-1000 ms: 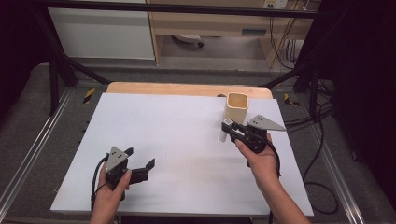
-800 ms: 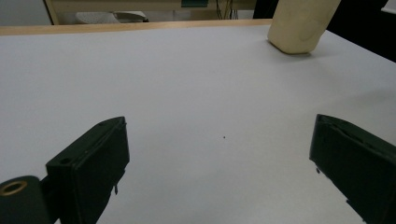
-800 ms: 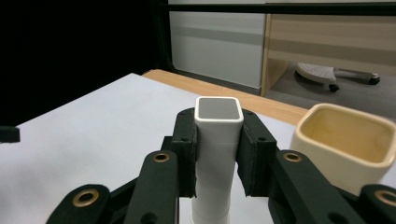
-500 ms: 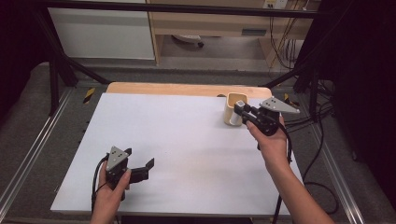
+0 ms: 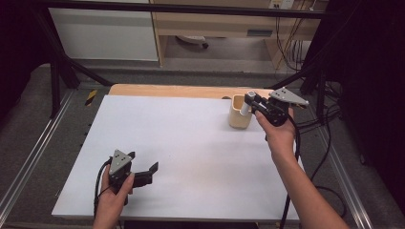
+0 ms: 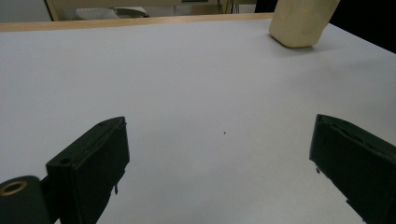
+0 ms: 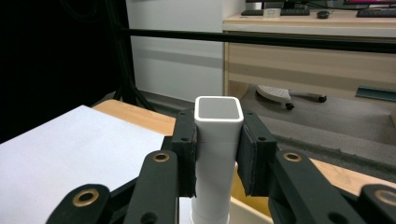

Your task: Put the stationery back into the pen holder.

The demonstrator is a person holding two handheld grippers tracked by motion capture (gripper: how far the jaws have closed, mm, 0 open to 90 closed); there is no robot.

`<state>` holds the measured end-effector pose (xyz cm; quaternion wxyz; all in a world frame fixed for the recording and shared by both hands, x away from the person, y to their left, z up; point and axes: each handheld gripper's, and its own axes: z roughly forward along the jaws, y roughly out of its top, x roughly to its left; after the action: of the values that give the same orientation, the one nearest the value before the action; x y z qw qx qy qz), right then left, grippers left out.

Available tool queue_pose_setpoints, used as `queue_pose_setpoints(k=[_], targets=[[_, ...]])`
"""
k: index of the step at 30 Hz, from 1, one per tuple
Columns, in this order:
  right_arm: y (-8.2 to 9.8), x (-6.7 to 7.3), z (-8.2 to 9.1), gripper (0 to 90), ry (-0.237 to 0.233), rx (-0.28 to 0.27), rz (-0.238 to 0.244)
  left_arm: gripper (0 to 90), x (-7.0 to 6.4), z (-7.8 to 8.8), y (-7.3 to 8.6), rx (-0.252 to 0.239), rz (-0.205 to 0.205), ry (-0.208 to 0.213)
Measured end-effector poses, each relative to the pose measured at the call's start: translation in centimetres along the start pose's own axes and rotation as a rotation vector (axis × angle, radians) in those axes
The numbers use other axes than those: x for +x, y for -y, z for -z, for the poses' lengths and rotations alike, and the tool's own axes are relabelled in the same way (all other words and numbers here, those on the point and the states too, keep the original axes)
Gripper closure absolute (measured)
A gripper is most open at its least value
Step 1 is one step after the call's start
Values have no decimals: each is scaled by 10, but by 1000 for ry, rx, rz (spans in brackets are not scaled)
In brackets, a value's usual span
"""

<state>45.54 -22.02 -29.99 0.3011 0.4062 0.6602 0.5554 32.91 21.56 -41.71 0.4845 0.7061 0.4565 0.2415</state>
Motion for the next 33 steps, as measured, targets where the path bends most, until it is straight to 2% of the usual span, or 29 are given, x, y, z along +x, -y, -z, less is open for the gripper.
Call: queue_pose_setpoints(k=[3, 21, 33], targets=[[-1, -3, -4, 709, 13, -4, -4, 50, 0, 0, 0, 1, -3, 1], [-18, -10, -26, 709, 77, 20, 72, 51, -1, 0, 0, 0, -6, 6], [-23, -11, -40, 709, 87, 61, 101, 51, -1, 0, 0, 0, -7, 6]])
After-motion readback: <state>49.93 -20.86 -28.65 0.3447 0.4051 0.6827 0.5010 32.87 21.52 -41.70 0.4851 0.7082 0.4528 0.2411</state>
